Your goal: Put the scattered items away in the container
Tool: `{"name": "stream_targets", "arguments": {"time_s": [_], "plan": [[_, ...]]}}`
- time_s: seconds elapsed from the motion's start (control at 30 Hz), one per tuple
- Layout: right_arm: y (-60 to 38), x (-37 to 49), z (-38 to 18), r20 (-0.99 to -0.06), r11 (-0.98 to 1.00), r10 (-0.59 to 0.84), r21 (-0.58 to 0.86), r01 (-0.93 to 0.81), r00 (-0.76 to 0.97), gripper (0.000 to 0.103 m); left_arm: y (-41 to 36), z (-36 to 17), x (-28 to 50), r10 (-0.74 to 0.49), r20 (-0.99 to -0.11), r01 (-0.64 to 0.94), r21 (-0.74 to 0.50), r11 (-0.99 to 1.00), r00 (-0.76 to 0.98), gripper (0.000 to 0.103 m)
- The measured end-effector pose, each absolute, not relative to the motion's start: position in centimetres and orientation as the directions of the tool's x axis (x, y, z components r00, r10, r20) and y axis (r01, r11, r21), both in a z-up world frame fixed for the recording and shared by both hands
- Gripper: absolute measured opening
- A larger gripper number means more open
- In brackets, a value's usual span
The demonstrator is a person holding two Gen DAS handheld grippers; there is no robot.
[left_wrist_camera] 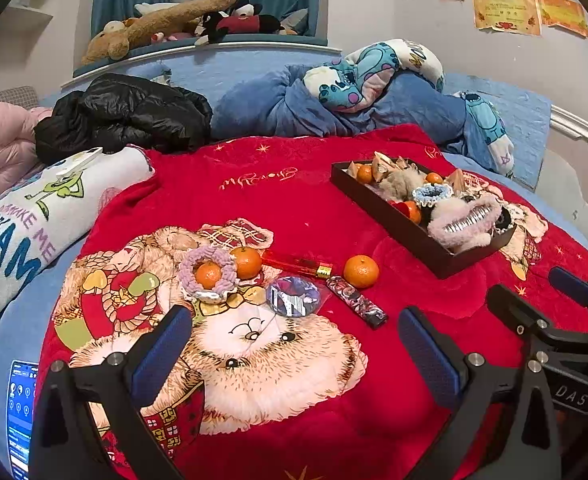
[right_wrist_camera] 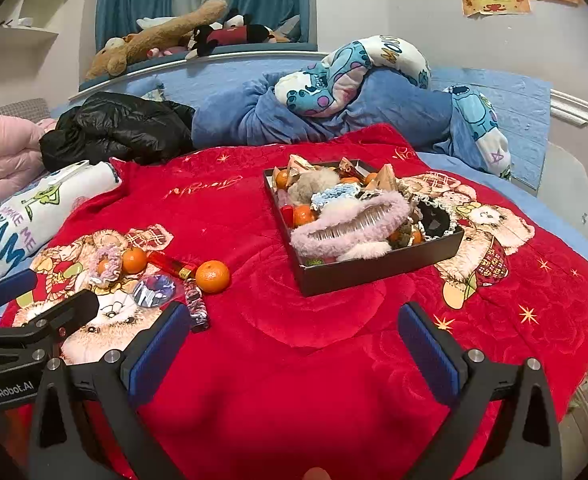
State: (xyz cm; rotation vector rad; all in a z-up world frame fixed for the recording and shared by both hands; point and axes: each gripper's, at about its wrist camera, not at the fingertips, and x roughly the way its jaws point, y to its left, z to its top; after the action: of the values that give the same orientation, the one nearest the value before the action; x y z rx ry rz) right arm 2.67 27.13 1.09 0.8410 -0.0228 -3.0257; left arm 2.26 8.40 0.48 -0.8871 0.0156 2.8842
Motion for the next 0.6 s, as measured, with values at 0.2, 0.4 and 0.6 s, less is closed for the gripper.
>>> {"name": "stream_targets", "arguments": {"time_s": [0.2,0.4,0.6], "plan": [[27.19,2.49,0.95,-0.527,-1.000,-0.006,0.026,-0.009,-0.850,0.103,8.49,0.44,2.31,0.122,-0.562,-0.124,-0.035,-0.992,-0.818,0.103],[27.09,2.47,0.89,-0.526,-1.000,0.003,0.021,-0.017,-0.850,0.103,8.38,0.41,2.16,0.132,-0.570,-0.127,-0.048,-0.991,-0.811,0.103],[26.92,2.76,1.06,-0.514,-1.000,0.009,0.016,-0.020,-0.858,0.103,8.21,0.67,2.41,0.156,-0.564,-0.142,-0.069,-0.987,-0.811,0.103]]}}
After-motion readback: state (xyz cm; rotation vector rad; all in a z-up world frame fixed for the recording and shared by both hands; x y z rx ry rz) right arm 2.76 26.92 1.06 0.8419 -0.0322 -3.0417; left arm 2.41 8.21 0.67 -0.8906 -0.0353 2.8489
